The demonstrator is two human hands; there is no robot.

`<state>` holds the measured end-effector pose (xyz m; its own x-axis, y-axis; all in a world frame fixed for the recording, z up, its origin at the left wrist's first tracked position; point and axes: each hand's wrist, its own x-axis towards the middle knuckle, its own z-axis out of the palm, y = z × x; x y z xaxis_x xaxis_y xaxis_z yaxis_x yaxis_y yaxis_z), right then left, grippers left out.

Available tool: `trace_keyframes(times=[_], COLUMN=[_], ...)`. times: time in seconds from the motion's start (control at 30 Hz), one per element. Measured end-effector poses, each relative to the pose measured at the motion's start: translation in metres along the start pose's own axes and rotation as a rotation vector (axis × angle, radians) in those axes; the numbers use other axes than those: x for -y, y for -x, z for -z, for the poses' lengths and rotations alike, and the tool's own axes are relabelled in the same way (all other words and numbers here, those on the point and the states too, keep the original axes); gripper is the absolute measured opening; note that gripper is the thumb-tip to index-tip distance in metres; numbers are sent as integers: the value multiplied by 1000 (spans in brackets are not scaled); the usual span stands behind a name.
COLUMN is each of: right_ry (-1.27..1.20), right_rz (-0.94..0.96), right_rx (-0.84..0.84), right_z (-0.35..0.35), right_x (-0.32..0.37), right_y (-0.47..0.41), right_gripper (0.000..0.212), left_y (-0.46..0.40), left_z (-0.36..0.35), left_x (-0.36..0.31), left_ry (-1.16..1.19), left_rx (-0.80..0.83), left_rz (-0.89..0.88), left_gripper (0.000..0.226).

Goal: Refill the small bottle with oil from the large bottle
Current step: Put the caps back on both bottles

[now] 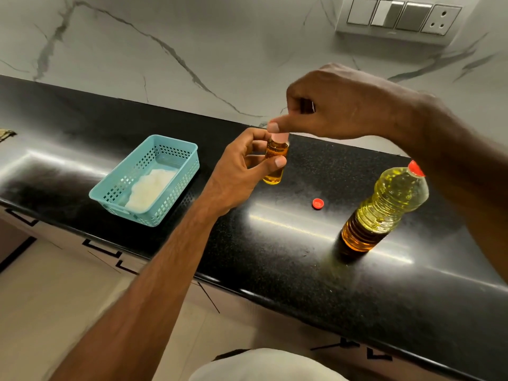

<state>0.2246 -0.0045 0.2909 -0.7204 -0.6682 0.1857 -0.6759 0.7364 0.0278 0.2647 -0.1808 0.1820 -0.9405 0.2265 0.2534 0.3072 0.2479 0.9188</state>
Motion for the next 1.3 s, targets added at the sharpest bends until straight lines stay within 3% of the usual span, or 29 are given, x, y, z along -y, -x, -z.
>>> trace_keyframes(times=[0.07,0.17,0.3,0.5,0.67,0.83,1.03,1.2,1.3], right_ry=[-54,-213,-124,33,186,408,266,303,328], right_rz=[-4,51,96,188,316,206,26,253,274], right_rx=[-2,91,103,-21,-43,-25,-4,-20,20], right_z=[1,6,0,-11,-18,-26,-26,-30,-31], right_x=[-2,-4,-7,-9,5,7,13,-2,-1], right_y=[0,2,-2,-4,-6,-18,-14,-20,-21], right_gripper=[57,47,31,57,57,62,66,66,66], left_y=[-1,-2,-5,-6,-10,-9,-8,-11,-13], left_z=[1,2,2,0,0,-9,-12,-6,-7], left_x=[0,1,3,10,9,10,10,10,13], left_ry=[-12,-13,-8,16,-4,14,-16,-2,-8], left_rx=[-4,-3,12,18,34,46,-48,-27,-6], left_rz=[-1,-10,-12,-22,-47,-47,-52,-82,-73], left_gripper=[30,30,31,37,38,42,38,33,37])
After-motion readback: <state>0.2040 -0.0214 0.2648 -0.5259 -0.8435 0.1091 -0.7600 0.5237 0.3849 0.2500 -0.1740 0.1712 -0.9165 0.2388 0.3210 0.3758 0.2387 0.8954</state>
